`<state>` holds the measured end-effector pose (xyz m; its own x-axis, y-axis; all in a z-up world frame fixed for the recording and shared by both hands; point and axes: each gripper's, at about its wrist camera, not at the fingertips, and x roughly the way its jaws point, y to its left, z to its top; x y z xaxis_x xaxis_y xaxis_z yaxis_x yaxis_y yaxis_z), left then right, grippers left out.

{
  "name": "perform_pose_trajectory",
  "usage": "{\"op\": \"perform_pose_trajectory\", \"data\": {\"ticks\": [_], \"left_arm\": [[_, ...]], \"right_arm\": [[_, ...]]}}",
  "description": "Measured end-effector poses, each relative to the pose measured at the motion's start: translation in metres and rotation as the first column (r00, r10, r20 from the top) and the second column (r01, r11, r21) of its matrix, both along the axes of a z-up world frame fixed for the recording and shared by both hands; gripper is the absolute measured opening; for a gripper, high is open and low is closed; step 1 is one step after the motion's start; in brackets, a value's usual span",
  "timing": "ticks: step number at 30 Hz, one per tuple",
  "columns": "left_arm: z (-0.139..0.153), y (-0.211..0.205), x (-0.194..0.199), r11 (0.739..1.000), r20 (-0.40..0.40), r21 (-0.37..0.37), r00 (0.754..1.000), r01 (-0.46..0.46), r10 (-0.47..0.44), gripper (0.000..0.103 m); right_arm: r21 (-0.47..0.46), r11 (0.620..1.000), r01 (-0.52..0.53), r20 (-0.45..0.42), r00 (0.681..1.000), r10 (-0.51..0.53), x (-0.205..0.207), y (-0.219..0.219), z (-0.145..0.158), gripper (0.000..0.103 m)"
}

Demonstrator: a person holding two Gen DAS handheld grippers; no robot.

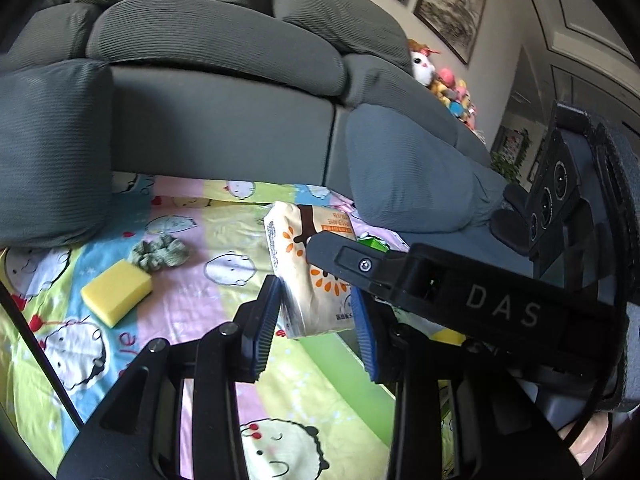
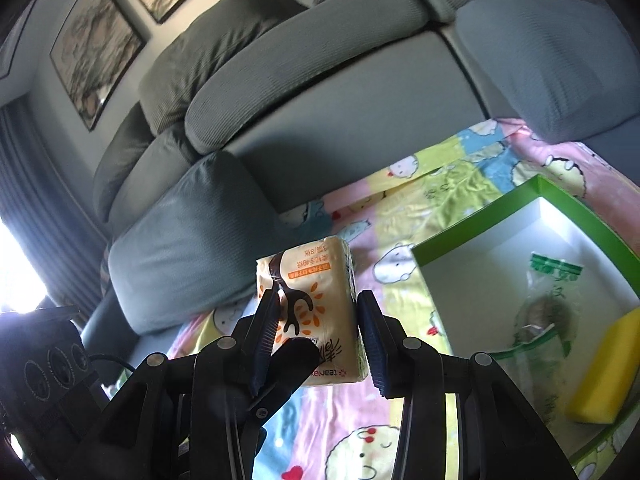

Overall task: Organize objects
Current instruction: 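Carry the tissue pack into the white box with the right gripper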

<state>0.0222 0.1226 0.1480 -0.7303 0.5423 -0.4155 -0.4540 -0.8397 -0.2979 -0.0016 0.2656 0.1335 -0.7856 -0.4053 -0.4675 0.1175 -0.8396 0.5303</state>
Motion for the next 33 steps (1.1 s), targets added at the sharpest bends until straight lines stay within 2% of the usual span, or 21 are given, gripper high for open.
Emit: {"op": "perform_pose_trajectory", "data": {"ticks": [18, 25, 33], "left_arm": [[-0.018, 0.076, -0.03, 0.979, 0.062, -0.089, 0.982, 0.183, -0.178, 0.033], [-0.033, 0.093, -0.042, 0.967, 0.113, -0.082, 0.967, 0.239, -0.23, 0.033], [-0.055, 0.103, -0.055, 0.96, 0.195, -0.024, 0.943, 0.278, -0.268, 0.033]], "right_arm": [[-0.105, 0.972, 0.211, 0.095, 0.975, -0.202, 0.0, 0.077, -0.028, 0.043], [-0.112, 0.954, 0.277, 0.161, 0.953, -0.258, -0.004, 0.095, -0.043, 0.043], [-0.074, 0.942, 0.326, 0.245, 0.922, -0.3, -0.011, 0.105, -0.061, 0.043]]}}
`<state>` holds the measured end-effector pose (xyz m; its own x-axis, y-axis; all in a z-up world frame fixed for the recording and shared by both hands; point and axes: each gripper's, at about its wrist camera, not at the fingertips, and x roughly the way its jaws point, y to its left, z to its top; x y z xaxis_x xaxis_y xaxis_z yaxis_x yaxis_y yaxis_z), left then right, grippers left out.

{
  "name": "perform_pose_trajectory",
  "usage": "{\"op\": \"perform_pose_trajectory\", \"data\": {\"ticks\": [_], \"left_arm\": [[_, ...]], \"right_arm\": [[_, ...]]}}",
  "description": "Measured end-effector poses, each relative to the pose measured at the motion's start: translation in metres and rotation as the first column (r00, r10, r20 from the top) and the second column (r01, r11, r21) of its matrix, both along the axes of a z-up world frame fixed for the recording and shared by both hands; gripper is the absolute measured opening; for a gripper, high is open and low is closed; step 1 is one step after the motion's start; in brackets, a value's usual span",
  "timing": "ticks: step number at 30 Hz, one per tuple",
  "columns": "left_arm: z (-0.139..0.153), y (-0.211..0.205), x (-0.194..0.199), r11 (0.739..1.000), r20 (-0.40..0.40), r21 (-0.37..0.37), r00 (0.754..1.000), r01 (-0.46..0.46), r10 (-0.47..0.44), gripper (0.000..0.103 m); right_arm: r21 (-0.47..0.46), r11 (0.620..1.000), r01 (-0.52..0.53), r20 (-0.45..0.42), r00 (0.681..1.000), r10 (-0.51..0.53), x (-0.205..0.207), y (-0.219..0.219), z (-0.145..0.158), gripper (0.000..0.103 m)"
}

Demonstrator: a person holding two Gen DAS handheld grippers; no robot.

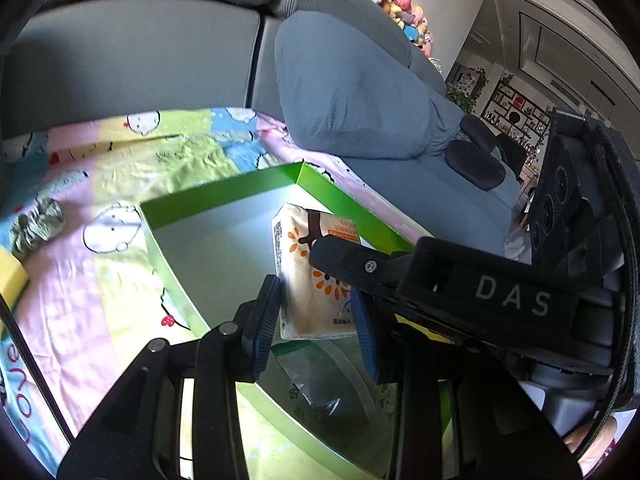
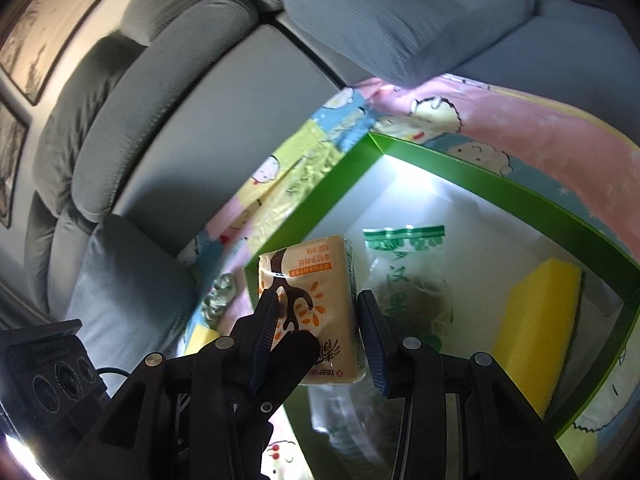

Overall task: Organize objects
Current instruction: 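Carry the tissue pack into the white box with the right gripper, then open the right gripper to release the tissue pack in the box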

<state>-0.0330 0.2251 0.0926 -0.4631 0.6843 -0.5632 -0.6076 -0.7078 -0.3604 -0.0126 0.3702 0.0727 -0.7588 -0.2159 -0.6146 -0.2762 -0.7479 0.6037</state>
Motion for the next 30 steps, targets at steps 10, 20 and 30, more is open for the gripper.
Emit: {"op": "perform_pose_trajectory", "data": {"ticks": [10, 20, 30], "left_arm": [[-0.014, 0.003, -0.005, 1.0, 0.068, 0.008, 0.998, -0.011, 0.01, 0.033], [-0.013, -0.01, -0.004, 0.998, 0.072, 0.003, 0.996, -0.056, 0.056, 0.036], [0.02, -0.052, 0.007, 0.977, -0.073, -0.037, 0.975, -0.212, 0.209, 0.071]], "right_arm": [[0.0, 1.0, 0.025, 0.063, 0.998, -0.025, -0.005, 0.001, -0.013, 0.043], [0.005, 1.0, 0.012, 0.061, 0.998, -0.012, -0.008, -0.005, -0.012, 0.043], [0.023, 1.0, -0.011, -0.01, 1.0, 0.012, -0.005, -0.015, 0.003, 0.055]]}}
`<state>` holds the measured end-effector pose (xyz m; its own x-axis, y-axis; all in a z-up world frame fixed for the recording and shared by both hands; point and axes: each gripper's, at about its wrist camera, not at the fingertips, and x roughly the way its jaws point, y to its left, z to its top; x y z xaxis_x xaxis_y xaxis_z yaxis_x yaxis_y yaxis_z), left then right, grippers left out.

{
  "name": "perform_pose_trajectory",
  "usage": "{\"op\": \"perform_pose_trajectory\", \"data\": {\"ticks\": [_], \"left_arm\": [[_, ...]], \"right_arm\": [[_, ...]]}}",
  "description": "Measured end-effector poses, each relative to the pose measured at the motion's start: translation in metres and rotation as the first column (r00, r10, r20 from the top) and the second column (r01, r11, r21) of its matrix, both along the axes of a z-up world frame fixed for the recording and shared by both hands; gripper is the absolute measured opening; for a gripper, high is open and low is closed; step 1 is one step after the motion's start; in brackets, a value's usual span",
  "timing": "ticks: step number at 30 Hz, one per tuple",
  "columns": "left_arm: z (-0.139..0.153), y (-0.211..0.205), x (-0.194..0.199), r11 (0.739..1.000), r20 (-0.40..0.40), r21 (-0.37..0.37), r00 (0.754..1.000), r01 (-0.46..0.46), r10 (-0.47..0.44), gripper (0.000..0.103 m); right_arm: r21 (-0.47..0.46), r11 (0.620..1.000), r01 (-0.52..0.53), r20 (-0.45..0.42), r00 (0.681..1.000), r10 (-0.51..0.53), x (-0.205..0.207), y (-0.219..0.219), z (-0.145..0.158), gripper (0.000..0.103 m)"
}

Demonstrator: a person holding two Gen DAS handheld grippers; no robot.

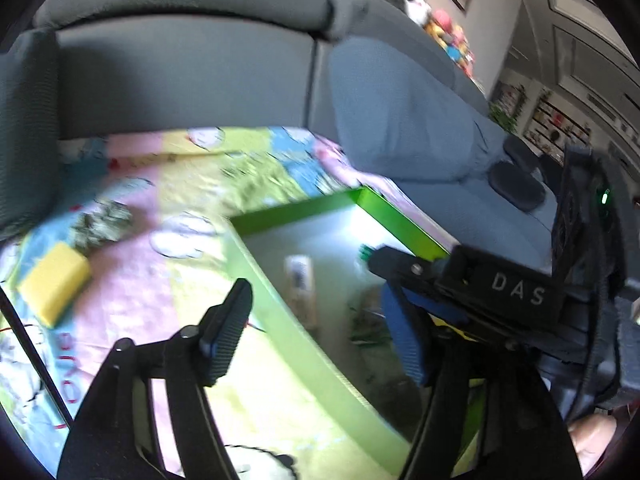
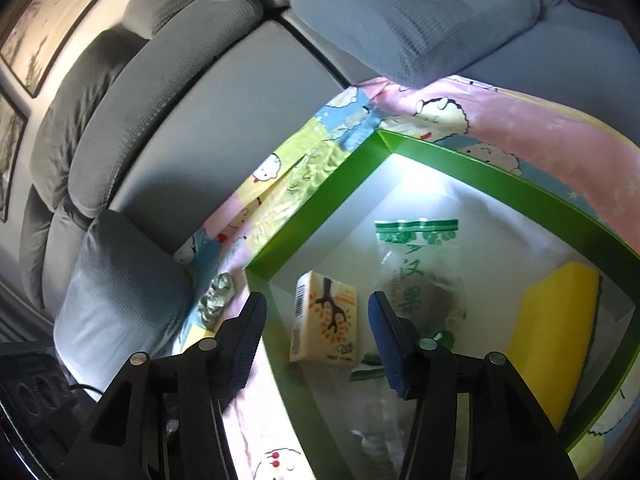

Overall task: Organize objects
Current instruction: 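Open the right gripper to release the tissue pack in the box, then move the right gripper to the yellow sponge and grasp it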

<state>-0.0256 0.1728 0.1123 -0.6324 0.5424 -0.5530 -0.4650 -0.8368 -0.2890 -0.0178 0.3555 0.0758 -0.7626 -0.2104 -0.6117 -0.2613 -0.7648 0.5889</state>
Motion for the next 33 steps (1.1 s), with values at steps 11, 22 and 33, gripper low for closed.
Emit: {"op": "perform_pose_trajectory", "data": {"ticks": [11, 22, 33], "left_arm": [[0.008, -0.127, 0.014, 0.884, 0.009, -0.06, 0.885, -0.464, 0.466, 0.08], [-0.045, -0.249, 0.04, 0.582, 0.174, -0.162, 0.557, -0.797, 0.812, 0.083], [-0.059, -0.279, 0.042, 0.536, 0.251, -0.158, 0.491, -0.83, 0.834, 0.083]], "right_arm": [[-0.005, 0.984, -0.179, -0.086, 0.98, 0.178, -0.009, -0.042, 0.016, 0.073], [-0.115, 0.885, -0.451, -0.097, 0.892, 0.442, -0.039, -0.131, 0.005, 0.083], [-0.094, 0.853, -0.514, 0.05, 0.853, 0.519, -0.08, -0.226, -0.015, 0.049]]}}
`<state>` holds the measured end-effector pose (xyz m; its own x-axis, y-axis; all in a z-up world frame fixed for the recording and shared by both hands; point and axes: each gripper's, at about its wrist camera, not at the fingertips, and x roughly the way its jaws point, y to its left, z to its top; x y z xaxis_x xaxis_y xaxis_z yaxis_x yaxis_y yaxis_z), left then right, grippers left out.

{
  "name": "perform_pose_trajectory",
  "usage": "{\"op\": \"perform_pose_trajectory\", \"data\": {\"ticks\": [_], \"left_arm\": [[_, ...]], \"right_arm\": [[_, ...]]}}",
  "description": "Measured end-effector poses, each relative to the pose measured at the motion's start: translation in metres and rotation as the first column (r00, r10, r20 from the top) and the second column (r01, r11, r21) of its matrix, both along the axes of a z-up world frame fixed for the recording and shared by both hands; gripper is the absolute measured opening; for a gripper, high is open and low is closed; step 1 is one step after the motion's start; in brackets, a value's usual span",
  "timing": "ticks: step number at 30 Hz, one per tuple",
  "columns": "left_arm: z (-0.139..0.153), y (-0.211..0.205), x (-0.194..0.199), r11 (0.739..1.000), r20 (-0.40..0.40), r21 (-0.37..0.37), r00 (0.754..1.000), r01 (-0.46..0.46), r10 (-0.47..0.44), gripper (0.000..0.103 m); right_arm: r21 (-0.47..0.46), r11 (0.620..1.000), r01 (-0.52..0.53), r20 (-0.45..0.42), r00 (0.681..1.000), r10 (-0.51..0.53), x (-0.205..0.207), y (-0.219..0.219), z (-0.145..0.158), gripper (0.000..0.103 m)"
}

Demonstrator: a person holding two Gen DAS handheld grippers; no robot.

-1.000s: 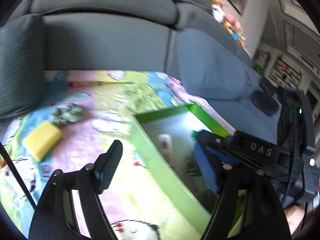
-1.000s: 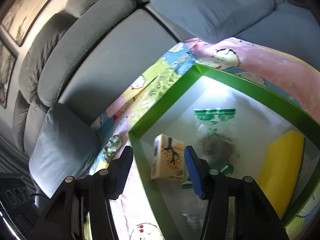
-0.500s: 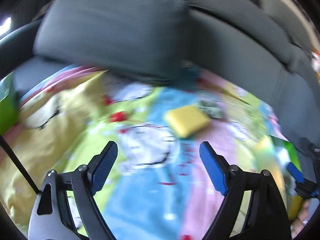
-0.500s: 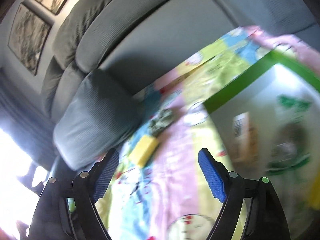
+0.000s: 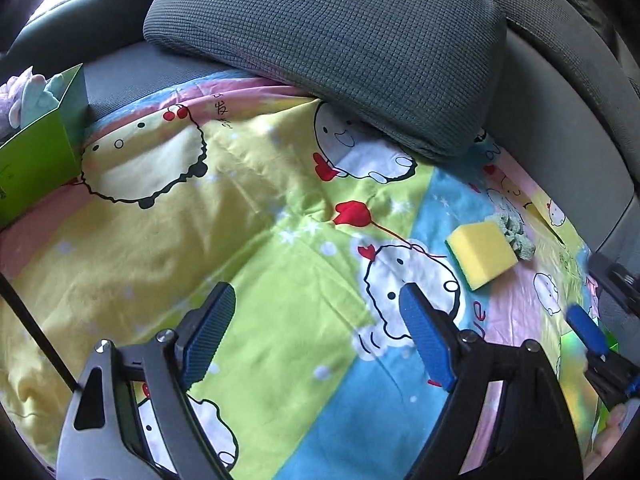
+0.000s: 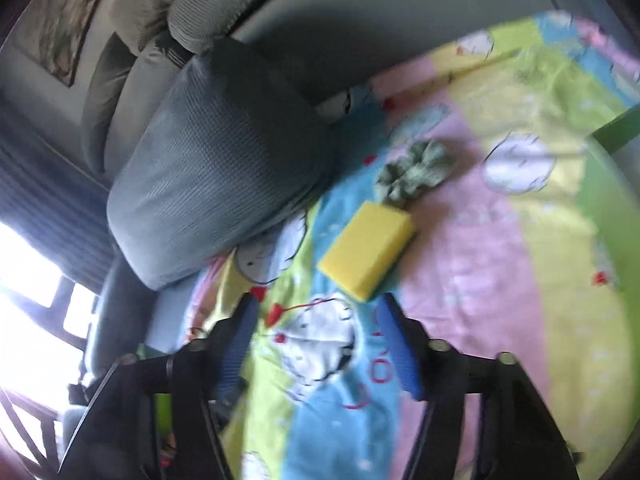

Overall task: Organize objects
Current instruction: 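Move the right gripper to the yellow sponge and grasp it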

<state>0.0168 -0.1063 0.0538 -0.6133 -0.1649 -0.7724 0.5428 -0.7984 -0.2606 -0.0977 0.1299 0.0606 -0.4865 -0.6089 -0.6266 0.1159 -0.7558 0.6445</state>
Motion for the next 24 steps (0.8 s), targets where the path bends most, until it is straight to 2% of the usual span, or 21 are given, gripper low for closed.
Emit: {"op": "perform_pose_trajectory", "data": {"ticks": [1, 4, 7, 11, 12, 13, 14, 20, 24], "left_arm": [[0.0, -0.001, 0.0, 1.0, 0.001, 0.001, 1.0, 0.004, -0.004, 0.083], [-0.002, -0.004, -0.001, 1.0, -0.003, 0.019, 1.0, 0.021, -0.021, 0.083], [-0.004, -0.006, -0.003, 0.999, 0.004, 0.038, 1.0, 0.031, -0.031, 0.083], [-0.004, -0.004, -0.005, 0.998, 0.004, 0.047, 0.999, 0.046, -0.046, 0.083], [-0.004, -0.004, -0.006, 0.997, 0.003, 0.049, 0.999, 0.052, -0.053, 0.083], [-0.003, -0.003, -0.007, 0.997, 0.002, 0.049, 0.998, 0.06, -0.06, 0.083], [-0.003, -0.002, -0.007, 0.997, 0.0, 0.05, 0.998, 0.064, -0.064, 0.083], [-0.005, -0.002, -0.007, 0.995, 0.004, 0.067, 0.998, 0.068, -0.068, 0.083], [-0.007, -0.004, -0.006, 0.994, 0.004, 0.092, 0.998, 0.06, -0.061, 0.083]], "right_arm": [[0.009, 1.0, 0.004, 0.034, 0.999, -0.004, -0.009, -0.007, -0.007, 0.043], [0.106, 0.994, 0.04, 0.082, 0.995, -0.049, -0.03, -0.027, -0.029, 0.041], [0.09, 0.995, 0.035, 0.145, 0.988, -0.048, -0.048, -0.035, -0.052, 0.041], [0.152, 0.988, 0.027, 0.132, 0.99, -0.047, -0.058, -0.046, -0.066, 0.04], [0.147, 0.989, 0.021, 0.135, 0.99, -0.041, -0.059, -0.048, -0.068, 0.026], [0.137, 0.99, 0.011, 0.152, 0.988, -0.032, -0.06, -0.049, -0.072, 0.021], [0.132, 0.991, 0.007, 0.167, 0.985, -0.029, -0.059, -0.05, -0.075, 0.019], [0.125, 0.992, -0.012, 0.103, 0.995, -0.001, -0.04, -0.041, -0.048, 0.014], [0.074, 0.996, -0.048, 0.128, 0.991, 0.038, -0.019, -0.026, -0.033, 0.014]]}}
